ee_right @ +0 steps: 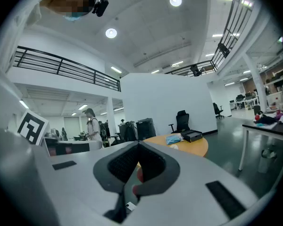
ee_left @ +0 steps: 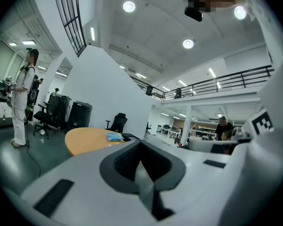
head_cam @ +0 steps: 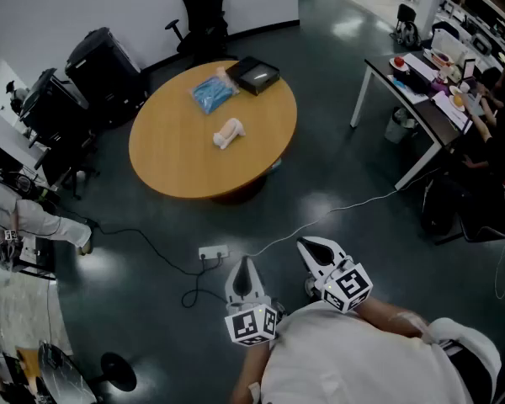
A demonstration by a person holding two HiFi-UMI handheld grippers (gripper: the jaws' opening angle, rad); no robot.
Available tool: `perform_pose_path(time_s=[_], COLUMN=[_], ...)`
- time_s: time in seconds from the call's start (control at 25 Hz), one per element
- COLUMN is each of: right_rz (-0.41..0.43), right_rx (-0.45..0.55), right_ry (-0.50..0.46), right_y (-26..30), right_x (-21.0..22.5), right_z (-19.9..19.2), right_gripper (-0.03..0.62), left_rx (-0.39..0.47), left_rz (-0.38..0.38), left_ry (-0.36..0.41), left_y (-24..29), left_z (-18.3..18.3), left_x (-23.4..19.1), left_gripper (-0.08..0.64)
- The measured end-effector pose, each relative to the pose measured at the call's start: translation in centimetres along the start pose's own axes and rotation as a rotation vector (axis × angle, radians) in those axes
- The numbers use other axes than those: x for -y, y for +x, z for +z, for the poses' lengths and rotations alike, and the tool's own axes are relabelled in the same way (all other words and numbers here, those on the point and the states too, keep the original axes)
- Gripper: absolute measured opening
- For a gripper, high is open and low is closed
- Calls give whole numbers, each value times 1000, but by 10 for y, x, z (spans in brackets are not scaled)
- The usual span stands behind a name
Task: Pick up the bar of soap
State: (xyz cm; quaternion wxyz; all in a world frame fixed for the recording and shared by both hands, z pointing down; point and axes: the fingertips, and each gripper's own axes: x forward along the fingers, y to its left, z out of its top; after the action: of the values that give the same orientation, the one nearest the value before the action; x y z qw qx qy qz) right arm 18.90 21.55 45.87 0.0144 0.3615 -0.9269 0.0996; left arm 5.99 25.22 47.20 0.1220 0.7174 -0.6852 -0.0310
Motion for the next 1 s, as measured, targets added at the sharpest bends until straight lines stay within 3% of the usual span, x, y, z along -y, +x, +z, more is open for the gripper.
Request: perform_pose_path(time_s=[0.72, 1.0], right_rz=[21, 68], right_rx=[10, -29], right_ry=[12, 3], right_y=[-4, -1], right_x=[11, 37], right_z=[6, -1], right_gripper=[14, 14], left_rx=[-4, 5], left_rz=[4, 56], left_ry=[-16, -25], left_y=[4, 23], left_z=[-5, -11], left_x=[11, 19], left_gripper=[5, 5])
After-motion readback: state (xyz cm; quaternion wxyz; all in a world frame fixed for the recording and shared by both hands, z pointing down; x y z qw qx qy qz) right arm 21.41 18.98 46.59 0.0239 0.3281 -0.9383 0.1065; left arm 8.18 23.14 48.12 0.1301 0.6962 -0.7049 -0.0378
